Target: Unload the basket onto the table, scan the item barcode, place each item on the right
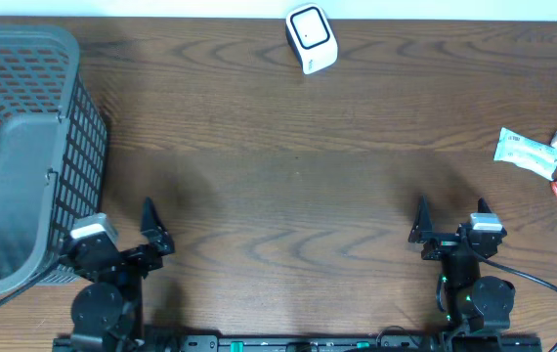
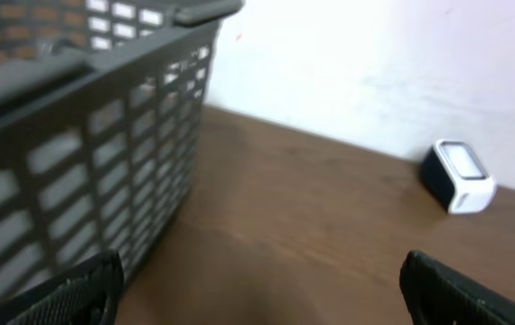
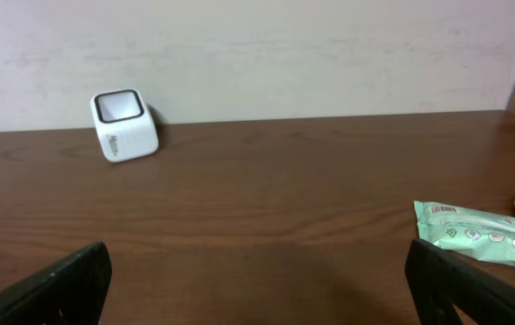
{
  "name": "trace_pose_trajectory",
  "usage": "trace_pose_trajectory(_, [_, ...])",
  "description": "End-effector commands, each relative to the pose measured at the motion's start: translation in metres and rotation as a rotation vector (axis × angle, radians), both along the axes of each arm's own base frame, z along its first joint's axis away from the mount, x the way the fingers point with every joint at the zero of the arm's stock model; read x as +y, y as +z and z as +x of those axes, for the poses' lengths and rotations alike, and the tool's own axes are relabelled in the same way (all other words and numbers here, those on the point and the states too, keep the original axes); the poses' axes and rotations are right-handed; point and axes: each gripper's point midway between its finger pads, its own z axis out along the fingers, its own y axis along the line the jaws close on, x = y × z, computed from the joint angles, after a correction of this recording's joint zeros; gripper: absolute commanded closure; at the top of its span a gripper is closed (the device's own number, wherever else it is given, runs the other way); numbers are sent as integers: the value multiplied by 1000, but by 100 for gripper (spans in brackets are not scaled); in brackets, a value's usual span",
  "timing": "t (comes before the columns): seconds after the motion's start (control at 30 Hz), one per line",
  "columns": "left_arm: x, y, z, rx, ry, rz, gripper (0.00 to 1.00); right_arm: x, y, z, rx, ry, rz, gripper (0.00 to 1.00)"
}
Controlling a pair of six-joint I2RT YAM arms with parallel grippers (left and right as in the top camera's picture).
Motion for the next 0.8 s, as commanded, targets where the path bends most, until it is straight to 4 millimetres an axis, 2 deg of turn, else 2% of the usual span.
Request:
trace_pose_trajectory(0.0, [-16,-21,9,-31,-97,41,2,0,0,0,-1,-1,-6,1])
trace_pose_trajectory(0.2, [-37,-51,28,-89,-198,51,2,0,0,0,-1,-1,-6,1])
trace_pose_trajectory(0.47, [-37,-89,33,-28,-202,81,2,0,0,0,-1,-1,-6,1])
trace_pose_trajectory(0.77, [-37,-90,32,-12,-220,217,2,0,0,0,-1,-1,-6,1])
